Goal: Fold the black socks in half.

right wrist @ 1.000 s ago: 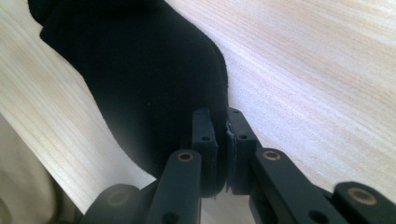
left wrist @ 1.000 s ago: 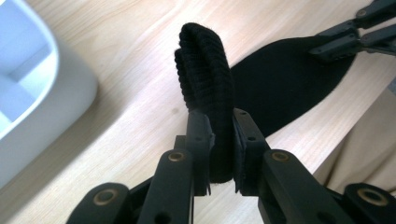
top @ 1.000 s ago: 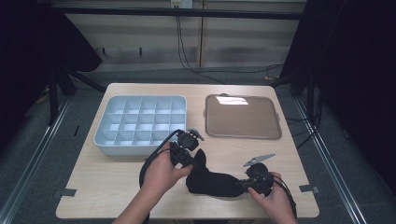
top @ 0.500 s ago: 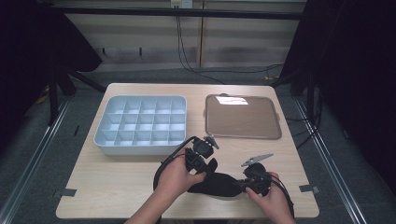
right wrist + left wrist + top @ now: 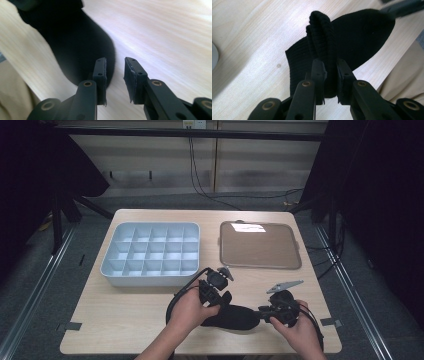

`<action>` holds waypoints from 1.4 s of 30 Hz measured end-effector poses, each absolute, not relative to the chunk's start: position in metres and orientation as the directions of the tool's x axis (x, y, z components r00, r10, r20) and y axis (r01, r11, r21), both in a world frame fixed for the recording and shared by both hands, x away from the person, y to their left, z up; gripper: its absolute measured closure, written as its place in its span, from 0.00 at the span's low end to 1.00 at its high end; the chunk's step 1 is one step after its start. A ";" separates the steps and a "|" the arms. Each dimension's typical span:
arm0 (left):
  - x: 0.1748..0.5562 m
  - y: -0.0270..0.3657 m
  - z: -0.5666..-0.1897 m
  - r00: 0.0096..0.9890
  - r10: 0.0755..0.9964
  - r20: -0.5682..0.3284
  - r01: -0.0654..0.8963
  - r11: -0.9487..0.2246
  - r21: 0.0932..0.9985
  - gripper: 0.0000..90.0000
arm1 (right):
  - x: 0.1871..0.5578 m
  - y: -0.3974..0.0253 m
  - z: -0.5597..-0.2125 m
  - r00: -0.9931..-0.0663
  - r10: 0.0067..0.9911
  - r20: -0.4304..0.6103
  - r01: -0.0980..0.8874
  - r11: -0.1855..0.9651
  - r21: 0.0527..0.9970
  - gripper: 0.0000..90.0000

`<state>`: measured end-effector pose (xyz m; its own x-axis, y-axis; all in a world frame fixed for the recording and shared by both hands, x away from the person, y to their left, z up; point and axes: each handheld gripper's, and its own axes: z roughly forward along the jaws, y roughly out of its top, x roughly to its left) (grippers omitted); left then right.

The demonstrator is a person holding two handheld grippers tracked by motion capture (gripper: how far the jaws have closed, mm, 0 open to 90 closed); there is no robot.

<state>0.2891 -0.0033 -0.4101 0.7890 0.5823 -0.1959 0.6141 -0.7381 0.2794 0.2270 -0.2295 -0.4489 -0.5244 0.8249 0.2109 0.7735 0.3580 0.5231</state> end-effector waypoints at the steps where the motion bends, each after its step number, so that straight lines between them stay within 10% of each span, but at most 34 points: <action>1: 0.289 -0.003 -0.410 0.789 0.582 -0.196 0.614 -0.738 0.279 0.88 | 0.227 -0.230 -0.449 -0.524 0.825 0.211 0.773 0.358 0.523 0.80; 42: 0.273 -0.029 -0.450 0.808 0.546 -0.222 0.588 -0.774 0.237 0.88 | 0.229 -0.223 -0.473 -0.532 0.822 0.204 0.794 0.401 0.456 0.88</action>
